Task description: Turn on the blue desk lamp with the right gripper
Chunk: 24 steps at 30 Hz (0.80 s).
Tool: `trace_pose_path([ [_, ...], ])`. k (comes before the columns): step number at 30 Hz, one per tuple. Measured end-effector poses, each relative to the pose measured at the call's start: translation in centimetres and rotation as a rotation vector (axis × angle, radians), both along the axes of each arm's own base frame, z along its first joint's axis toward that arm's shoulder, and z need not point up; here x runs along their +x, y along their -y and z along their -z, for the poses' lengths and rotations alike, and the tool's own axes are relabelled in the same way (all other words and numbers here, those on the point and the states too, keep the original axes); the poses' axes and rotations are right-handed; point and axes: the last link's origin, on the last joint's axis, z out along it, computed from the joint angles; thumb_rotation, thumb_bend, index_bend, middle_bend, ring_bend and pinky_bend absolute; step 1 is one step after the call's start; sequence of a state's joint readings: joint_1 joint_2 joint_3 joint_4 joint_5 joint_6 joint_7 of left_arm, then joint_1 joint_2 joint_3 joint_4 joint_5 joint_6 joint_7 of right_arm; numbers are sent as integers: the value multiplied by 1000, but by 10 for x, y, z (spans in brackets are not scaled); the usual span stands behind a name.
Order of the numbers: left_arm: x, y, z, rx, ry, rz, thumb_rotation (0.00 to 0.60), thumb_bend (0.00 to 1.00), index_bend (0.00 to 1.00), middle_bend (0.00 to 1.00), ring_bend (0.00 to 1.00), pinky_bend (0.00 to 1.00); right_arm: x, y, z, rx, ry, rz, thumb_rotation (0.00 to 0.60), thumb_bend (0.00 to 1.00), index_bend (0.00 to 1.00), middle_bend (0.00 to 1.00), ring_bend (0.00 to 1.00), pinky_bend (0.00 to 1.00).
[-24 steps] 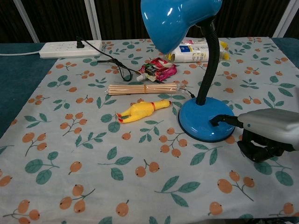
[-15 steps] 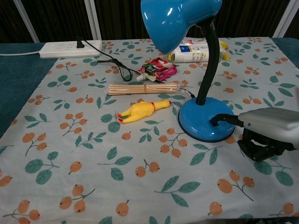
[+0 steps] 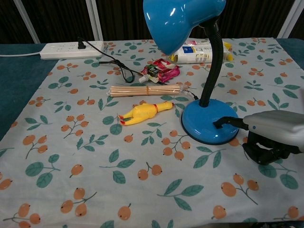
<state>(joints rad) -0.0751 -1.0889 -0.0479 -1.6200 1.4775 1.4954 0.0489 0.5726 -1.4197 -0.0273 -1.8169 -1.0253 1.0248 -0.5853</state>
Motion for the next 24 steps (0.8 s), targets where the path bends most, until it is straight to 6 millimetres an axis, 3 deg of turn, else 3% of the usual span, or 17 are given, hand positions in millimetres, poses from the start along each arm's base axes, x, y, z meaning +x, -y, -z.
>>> trace_pose_path([
  [13, 0, 0, 0, 0, -1, 0, 600, 283, 26, 0, 14, 0, -1, 0, -1, -1, 1, 3, 600, 682, 31, 875, 930, 881],
  [24, 0, 0, 0, 0, -1, -1, 600, 283, 26, 0, 14, 0, -4, -3, 0, 4, -3, 9, 600, 681, 158, 875, 930, 879],
])
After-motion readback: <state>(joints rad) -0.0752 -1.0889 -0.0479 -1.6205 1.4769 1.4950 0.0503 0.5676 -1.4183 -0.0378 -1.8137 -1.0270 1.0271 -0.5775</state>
